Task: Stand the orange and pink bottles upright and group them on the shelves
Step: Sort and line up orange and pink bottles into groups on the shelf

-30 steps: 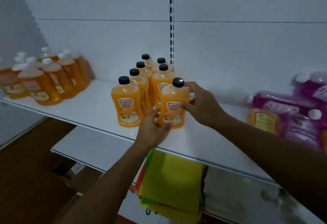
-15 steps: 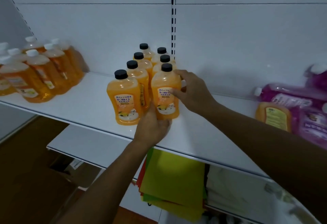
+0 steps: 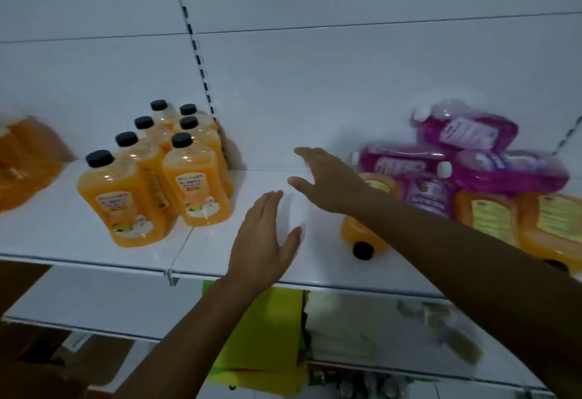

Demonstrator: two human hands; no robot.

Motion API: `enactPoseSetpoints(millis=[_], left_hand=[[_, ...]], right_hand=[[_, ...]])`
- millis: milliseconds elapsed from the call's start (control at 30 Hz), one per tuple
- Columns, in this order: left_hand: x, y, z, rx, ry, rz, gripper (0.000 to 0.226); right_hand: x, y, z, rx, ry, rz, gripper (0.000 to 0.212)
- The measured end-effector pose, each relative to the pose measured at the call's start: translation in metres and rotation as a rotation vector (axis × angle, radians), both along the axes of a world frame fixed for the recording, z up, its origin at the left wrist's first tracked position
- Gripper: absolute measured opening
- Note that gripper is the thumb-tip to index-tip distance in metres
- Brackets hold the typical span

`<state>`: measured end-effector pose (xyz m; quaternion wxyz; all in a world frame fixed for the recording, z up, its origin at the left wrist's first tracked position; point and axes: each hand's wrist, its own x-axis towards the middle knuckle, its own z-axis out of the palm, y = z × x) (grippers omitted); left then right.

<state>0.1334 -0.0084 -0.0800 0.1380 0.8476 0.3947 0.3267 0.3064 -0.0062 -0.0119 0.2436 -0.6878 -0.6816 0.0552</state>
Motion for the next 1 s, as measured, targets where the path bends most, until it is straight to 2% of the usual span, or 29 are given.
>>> enactPoseSetpoints(millis=[200, 333, 400, 500, 600, 733, 767, 833, 900, 1000], left_hand=[[0.067, -0.018, 0.006, -0.281, 0.114, -0.344, 0.095], [0.09, -0.025, 0.001, -0.252, 0.284, -0.419, 0.104], [0.096, -0.025, -0.004, -0.201, 0.275, -0.399, 0.097], [0.097, -0.024, -0.008, -0.207, 0.158, -0.407, 0.086], [0.091, -0.021, 0.001, -0.303, -0.1, -0.339, 0.073], [0.077, -0.015, 0.03, -0.511, -0.454, -0.159, 0.051], [0.071, -0.013, 0.037, -0.552, -0.514, -0.129, 0.047], [0.054, -0.013, 0.052, -0.569, -0.593, -0.091, 0.042], [0.033, -0.011, 0.065, -0.524, -0.622, -0.062, 0.048], [0.0, -0.006, 0.074, -0.443, -0.607, -0.02, 0.057]], right_hand=[[0.093, -0.055, -0.002, -0.155, -0.066, -0.177, 0.052], [0.114, -0.076, -0.012, -0.23, -0.13, -0.14, 0.045], [0.112, -0.081, -0.017, -0.281, -0.162, -0.117, 0.047], [0.11, -0.083, -0.018, -0.305, -0.176, -0.104, 0.048], [0.107, -0.083, -0.008, -0.294, -0.151, -0.012, 0.055], [0.09, -0.071, 0.0, -0.22, -0.127, 0.099, 0.076], [0.082, -0.066, 0.0, -0.175, -0.13, 0.121, 0.073], [0.064, -0.054, 0.004, -0.081, -0.12, 0.157, 0.055], [0.047, -0.046, 0.013, -0.033, -0.019, 0.194, 0.045], [0.026, -0.034, 0.023, 0.009, 0.346, 0.243, 0.049]])
